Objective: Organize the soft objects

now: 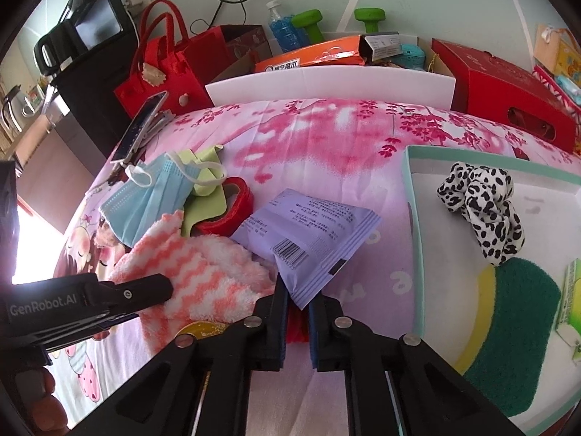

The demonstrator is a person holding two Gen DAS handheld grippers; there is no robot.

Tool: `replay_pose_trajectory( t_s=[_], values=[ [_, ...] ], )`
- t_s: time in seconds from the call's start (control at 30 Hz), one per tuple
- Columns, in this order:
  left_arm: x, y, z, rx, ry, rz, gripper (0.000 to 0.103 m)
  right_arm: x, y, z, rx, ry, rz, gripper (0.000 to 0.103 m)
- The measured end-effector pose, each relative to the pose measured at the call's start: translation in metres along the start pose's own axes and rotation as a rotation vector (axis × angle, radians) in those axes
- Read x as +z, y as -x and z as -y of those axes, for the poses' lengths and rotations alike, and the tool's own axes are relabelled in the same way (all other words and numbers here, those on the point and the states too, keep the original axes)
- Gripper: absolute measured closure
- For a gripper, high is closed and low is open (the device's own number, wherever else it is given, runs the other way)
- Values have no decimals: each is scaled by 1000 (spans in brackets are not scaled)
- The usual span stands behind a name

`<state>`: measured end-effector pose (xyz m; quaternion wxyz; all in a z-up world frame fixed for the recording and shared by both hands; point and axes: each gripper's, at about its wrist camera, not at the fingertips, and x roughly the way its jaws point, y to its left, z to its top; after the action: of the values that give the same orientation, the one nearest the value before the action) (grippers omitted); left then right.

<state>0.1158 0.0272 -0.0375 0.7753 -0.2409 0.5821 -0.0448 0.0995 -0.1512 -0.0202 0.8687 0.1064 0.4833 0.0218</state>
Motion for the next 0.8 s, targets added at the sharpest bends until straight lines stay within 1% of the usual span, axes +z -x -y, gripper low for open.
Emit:
replay_pose_trajectory(
  t_s=[0.1, 0.17, 0.2, 0.27, 0.33, 0.5, 0.63, 0.8],
  values=[
    [0, 0, 0, -2, 0, 0, 72, -1, 0, 3, 13, -12, 0, 95],
    [1, 0, 0, -5, 0, 1, 75, -1, 1, 6, 24, -24, 0, 95],
    [1, 0, -1, -8, 1, 1, 79, -1, 1, 7, 27, -25, -1, 96],
    [2, 2, -2, -14, 2, 7, 82, -1, 3, 8, 20, -23, 1, 101],
    [2, 5, -3, -22, 0, 17, 85, -1, 4, 9, 5, -25, 1, 101],
    [4, 15, -1, -36, -21, 54, 86, -2, 6, 16, -4, -35, -5, 101],
    [4, 23, -2, -61, -16, 76, 87, -2, 11, 21, -13, -35, -3, 101],
    [6, 45, -4, -70, -16, 144, 87, 0, 21, 24, -35, -25, 18, 101]
  ],
)
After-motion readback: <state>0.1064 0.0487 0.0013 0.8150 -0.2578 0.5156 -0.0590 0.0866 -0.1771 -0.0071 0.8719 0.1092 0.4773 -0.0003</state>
